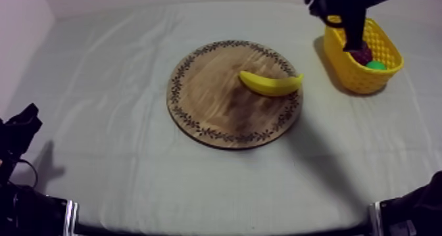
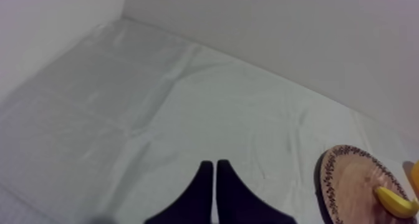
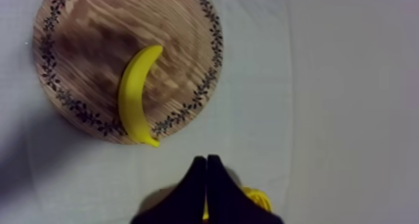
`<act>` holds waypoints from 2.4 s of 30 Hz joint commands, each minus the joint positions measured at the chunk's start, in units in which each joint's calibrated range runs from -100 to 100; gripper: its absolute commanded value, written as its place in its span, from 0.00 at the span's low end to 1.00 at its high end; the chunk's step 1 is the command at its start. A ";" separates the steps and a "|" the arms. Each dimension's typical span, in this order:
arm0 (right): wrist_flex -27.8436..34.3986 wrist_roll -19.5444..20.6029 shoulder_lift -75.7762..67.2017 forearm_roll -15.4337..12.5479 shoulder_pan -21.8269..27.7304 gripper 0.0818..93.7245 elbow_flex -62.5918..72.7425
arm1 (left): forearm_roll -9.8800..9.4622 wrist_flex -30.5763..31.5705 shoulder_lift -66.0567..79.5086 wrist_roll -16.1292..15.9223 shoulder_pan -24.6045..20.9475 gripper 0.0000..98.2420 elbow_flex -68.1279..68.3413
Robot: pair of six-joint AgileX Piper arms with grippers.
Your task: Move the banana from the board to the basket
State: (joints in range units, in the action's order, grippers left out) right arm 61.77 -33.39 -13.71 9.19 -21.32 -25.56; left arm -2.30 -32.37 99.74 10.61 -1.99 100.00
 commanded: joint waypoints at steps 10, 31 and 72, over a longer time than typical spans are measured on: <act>0.28 2.82 5.69 1.91 -3.12 0.01 -0.68 | -0.02 0.04 0.00 0.01 0.00 0.00 0.00; -2.24 0.90 4.79 2.09 -2.82 0.95 -6.51 | -0.02 0.04 0.00 0.01 0.00 0.00 0.00; -11.46 6.60 34.49 1.70 -2.59 0.93 1.10 | -0.02 0.04 0.00 0.01 0.00 0.00 0.00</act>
State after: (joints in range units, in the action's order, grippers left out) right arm 50.23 -26.59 20.31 11.15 -23.85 -24.57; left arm -2.30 -32.37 99.74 10.61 -1.99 100.00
